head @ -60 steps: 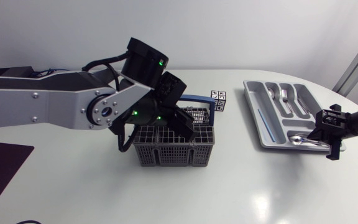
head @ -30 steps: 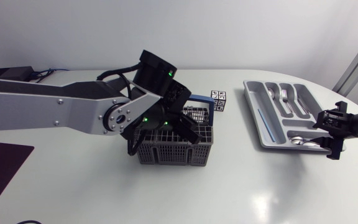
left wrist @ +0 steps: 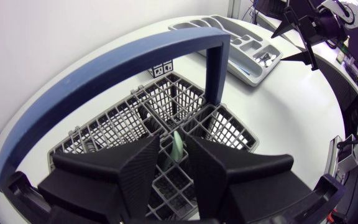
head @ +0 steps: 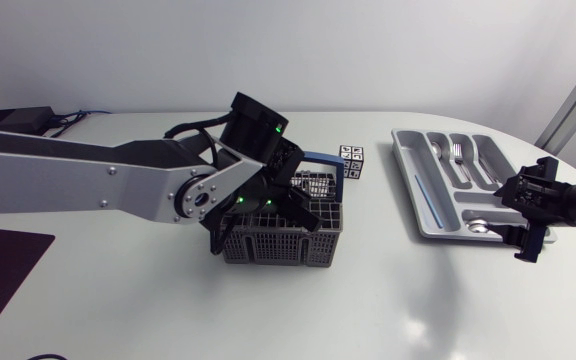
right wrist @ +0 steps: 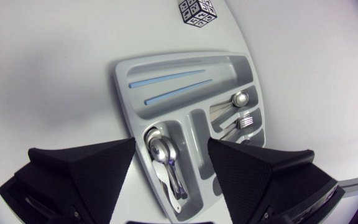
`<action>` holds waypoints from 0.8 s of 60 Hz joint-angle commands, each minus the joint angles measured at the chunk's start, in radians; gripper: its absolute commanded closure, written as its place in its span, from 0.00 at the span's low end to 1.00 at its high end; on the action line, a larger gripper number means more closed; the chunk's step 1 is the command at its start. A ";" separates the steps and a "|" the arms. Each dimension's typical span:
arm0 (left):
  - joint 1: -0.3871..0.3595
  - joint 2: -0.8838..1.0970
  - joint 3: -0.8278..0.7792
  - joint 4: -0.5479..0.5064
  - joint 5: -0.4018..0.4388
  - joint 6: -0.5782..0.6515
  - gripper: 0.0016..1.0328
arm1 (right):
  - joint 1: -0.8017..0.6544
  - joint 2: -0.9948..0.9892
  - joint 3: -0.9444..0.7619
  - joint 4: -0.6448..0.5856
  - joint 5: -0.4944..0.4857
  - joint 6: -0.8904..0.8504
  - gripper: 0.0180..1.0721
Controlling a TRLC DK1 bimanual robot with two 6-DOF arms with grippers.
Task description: Transfer all utensils from the basket to the drawer tray.
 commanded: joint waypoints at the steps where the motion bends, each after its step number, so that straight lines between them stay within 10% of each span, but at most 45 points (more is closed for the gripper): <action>1: -0.013 0.030 -0.025 0.019 -0.010 -0.022 0.77 | 0.010 -0.009 -0.033 0.007 -0.007 0.020 0.18; 16: -0.013 0.030 -0.034 0.035 -0.012 -0.030 0.94 | 0.011 -0.028 -0.050 0.010 -0.008 0.023 0.18; 48: 0.002 -0.095 -0.111 0.090 0.085 -0.053 0.97 | 0.021 -0.048 -0.073 0.011 -0.008 0.023 0.18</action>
